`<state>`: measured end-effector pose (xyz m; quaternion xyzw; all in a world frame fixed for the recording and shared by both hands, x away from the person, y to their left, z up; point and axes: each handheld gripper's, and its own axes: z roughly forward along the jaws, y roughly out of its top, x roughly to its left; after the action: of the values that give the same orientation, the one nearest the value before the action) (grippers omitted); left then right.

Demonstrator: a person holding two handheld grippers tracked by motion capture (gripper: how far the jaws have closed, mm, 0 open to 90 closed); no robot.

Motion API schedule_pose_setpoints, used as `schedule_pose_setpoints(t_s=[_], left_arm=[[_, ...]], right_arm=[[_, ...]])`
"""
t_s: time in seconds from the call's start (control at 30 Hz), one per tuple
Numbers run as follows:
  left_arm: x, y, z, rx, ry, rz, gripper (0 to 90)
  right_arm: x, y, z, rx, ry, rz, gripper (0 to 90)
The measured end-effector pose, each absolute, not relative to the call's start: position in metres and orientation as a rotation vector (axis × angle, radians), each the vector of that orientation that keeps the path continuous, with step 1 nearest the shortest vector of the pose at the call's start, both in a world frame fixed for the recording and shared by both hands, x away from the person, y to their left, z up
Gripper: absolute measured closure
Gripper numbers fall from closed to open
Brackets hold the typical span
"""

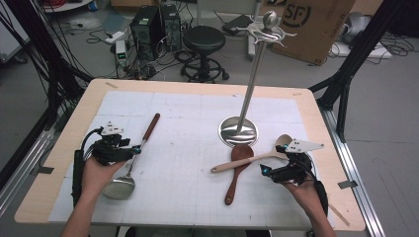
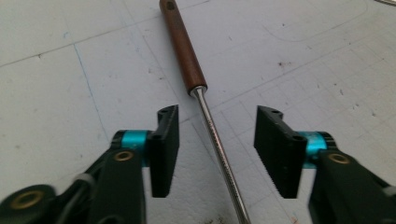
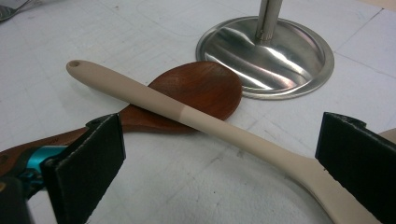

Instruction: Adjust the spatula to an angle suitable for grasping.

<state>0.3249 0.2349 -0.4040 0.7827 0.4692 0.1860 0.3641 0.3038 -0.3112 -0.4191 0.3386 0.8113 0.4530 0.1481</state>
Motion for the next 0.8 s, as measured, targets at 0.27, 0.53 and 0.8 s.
schedule_pose_setpoints(t_s=[0.27, 0.53, 0.8], left_arm=[[0.335, 0.237, -0.411, 2.037, 1.227, 0.432, 78.4], [0.34, 0.238, -0.417, 2.064, 1.241, 0.415, 88.1], [0.343, 0.236, -0.422, 2.092, 1.256, 0.406, 88.7]], right_arm=[[0.303, -0.31, -0.419, 0.971, 2.336, 1.304, 0.4], [0.302, -0.309, -0.418, 0.963, 2.338, 1.304, 0.4], [0.302, -0.308, -0.418, 0.956, 2.343, 1.297, 0.4]])
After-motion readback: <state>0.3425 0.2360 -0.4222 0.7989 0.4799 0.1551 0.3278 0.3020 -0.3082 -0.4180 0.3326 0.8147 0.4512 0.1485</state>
